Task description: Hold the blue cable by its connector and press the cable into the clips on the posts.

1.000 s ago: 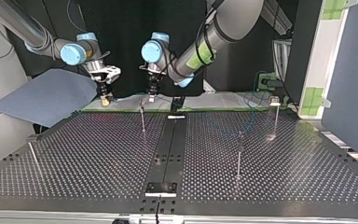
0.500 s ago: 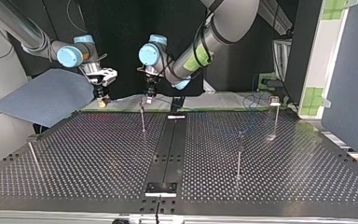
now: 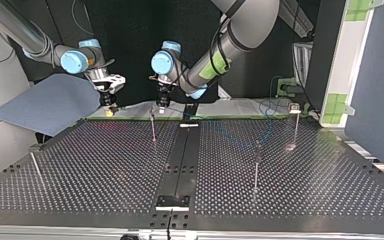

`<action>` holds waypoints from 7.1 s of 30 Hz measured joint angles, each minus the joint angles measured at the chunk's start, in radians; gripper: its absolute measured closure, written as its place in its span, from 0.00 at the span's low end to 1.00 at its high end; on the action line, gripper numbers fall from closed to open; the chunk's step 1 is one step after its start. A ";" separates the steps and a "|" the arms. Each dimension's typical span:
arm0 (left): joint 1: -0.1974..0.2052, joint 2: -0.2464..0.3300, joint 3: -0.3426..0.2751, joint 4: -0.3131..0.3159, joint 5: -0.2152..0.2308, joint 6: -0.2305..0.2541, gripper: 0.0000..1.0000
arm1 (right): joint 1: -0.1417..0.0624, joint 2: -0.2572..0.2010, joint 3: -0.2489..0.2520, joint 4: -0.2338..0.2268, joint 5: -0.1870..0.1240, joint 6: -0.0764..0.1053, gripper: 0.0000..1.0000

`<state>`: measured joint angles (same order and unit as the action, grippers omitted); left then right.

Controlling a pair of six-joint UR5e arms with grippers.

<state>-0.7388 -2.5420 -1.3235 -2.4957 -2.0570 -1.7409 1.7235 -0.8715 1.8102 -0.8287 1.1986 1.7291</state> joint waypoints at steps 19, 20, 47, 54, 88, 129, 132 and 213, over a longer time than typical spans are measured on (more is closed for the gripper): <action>0.020 -0.023 0.030 -0.019 0.036 -0.007 1.00 | 0.003 0.051 -0.051 0.009 -0.007 -0.003 1.00; 0.021 -0.028 0.036 -0.024 0.037 -0.008 1.00 | 0.003 0.051 -0.052 0.009 -0.007 -0.004 1.00; 0.057 -0.053 0.111 -0.056 0.091 -0.011 1.00 | 0.011 0.057 -0.082 0.019 -0.002 -0.010 1.00; 0.060 -0.075 0.128 -0.067 0.103 -0.012 1.00 | 0.013 0.080 -0.091 0.021 0.003 -0.014 1.00; 0.102 -0.076 0.213 -0.109 0.117 -0.016 0.96 | 0.019 0.127 -0.190 0.060 0.030 -0.016 1.00; 0.080 -0.021 0.205 -0.411 0.038 0.175 0.00 | 0.025 0.127 -0.211 0.096 0.026 -0.016 1.00; 0.076 0.005 0.184 -0.437 0.049 0.165 0.00 | 0.021 0.127 -0.211 0.100 0.026 -0.016 1.00; -0.072 0.100 0.020 -0.306 -0.004 0.122 0.00 | 0.007 0.128 -0.211 0.121 0.024 -0.006 1.00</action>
<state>-0.8106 -2.4416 -1.3038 -2.8014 -2.0609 -1.6186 1.7309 -0.7439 1.5990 -0.7076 1.2229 1.7230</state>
